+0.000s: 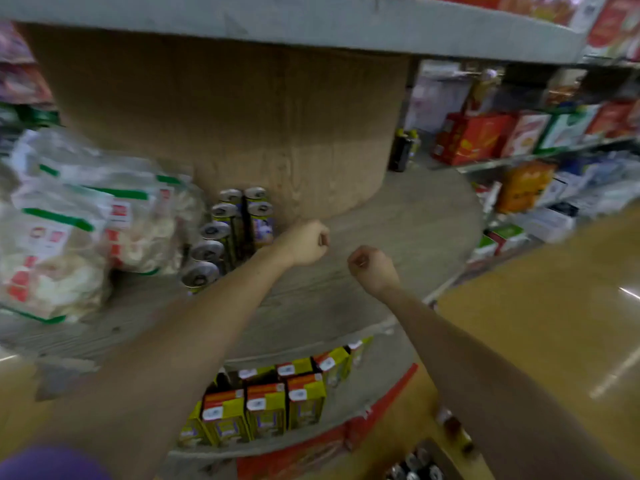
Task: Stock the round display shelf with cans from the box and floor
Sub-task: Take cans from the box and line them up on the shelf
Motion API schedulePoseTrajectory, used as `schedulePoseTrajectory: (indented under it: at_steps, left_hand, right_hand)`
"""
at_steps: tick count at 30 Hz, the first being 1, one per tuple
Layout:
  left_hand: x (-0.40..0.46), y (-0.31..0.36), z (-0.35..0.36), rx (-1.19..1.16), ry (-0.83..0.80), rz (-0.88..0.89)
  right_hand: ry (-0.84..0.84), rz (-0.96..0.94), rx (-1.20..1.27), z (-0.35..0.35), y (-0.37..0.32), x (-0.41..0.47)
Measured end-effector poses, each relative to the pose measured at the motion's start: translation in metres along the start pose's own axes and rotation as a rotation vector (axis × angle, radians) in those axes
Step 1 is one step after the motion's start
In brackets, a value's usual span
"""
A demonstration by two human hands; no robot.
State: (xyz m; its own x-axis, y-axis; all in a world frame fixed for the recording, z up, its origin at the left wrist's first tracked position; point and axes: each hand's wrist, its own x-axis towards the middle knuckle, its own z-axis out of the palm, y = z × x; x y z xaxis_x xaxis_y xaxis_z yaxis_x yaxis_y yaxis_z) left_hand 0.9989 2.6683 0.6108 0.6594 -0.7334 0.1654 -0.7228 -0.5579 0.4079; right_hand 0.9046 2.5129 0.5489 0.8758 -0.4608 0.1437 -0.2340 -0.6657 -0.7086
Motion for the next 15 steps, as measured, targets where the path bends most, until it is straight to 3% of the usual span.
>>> schedulePoseTrajectory:
  at_steps: [9,15]
  left_hand:
    - [0.003,0.089,0.127,-0.123,-0.262,0.112]
    - [-0.004,0.161,0.209,-0.023,-0.343,0.225]
  right_hand:
    - [0.088,0.261,-0.094,-0.071,0.114,-0.087]
    - [0.059,0.462,-0.044,-0.101,0.195,-0.142]
